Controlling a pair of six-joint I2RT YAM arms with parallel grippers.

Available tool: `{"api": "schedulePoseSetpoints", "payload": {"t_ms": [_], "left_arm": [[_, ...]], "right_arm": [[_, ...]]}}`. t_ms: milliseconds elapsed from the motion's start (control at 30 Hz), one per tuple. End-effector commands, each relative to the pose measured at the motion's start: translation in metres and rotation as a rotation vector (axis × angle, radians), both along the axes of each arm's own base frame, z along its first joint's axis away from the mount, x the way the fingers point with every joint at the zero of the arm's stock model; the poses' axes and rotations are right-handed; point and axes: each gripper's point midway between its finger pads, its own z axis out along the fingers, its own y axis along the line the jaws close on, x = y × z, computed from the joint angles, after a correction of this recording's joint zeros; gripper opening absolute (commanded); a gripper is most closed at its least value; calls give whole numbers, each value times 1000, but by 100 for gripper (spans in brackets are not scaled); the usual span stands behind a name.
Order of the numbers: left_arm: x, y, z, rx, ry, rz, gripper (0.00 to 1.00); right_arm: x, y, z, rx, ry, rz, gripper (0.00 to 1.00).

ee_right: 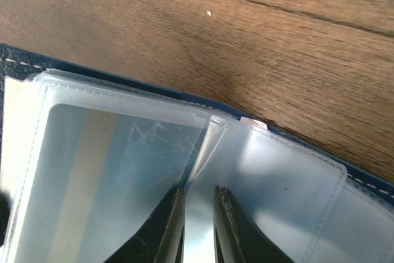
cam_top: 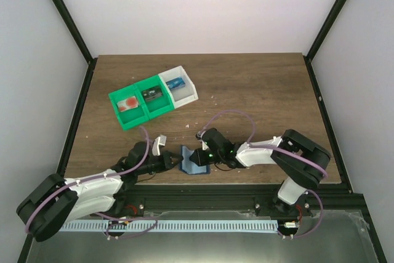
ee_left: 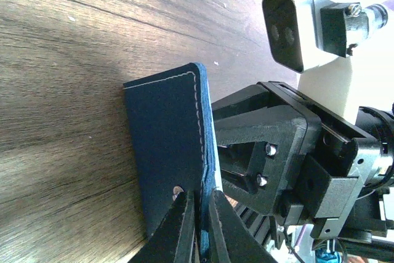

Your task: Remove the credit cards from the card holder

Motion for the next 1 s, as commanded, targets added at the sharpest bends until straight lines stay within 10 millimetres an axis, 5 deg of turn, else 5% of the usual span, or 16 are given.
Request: {"api": "schedulePoseSetpoints", "payload": {"t_ms": [0, 200, 367, 700, 967], "left_arm": [[-1, -7, 11, -43, -37, -34, 5], [4, -5, 11, -12, -51, -15, 0], [6, -2, 11, 10, -60, -4, 0], [7, 0, 12, 23, -71, 6, 0], [7, 1, 14, 23, -75, 13, 0]], "right_arm": [[-9, -6, -20, -59, 49, 20, 16], [-5, -13, -17, -93, 28, -9, 17], [5, -27, 3, -115, -39, -79, 28], [-16, 8, 51, 37, -38, 30, 56], [-22, 17, 49, 50, -8, 61, 65]]}}
